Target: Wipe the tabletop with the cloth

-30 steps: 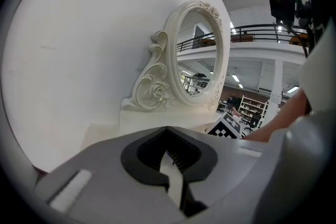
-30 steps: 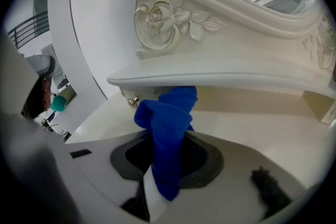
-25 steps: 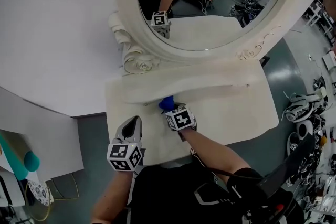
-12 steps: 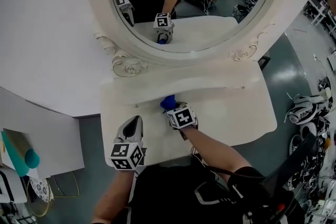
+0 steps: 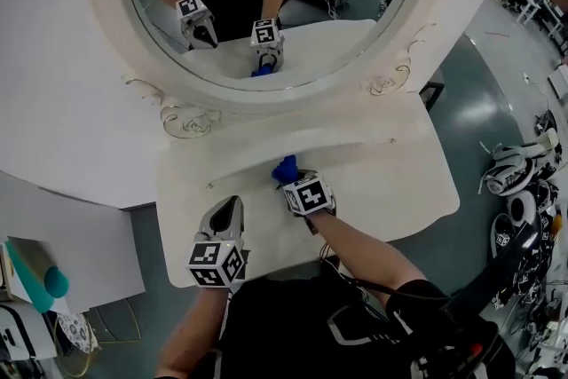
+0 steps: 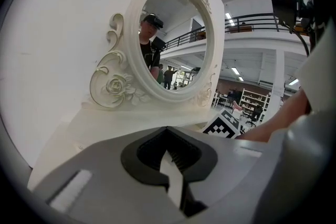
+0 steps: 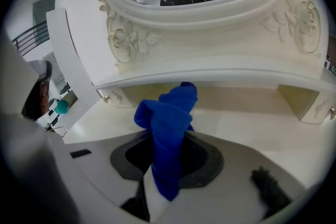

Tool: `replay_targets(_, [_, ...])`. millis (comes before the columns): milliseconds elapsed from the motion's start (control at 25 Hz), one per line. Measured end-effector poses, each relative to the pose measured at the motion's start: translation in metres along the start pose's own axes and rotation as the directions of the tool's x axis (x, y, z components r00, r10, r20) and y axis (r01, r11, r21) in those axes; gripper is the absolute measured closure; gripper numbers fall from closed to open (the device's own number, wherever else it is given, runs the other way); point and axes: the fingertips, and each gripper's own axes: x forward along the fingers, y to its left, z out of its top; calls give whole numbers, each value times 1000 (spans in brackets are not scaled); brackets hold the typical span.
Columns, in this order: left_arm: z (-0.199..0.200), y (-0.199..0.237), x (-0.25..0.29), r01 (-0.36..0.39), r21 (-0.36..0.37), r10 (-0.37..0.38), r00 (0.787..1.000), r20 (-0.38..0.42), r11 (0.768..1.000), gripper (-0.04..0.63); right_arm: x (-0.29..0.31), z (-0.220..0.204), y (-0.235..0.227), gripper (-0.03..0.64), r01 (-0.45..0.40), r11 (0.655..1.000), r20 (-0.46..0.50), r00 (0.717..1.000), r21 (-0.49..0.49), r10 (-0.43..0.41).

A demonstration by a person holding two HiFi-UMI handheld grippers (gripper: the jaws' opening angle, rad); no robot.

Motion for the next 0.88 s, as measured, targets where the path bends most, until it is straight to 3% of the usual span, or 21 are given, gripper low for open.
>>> replay_targets(880, [4,-87,46,51,43,-50,998,-23,998,586,-58,-25,-102,497,69,996,18,997,63,-70])
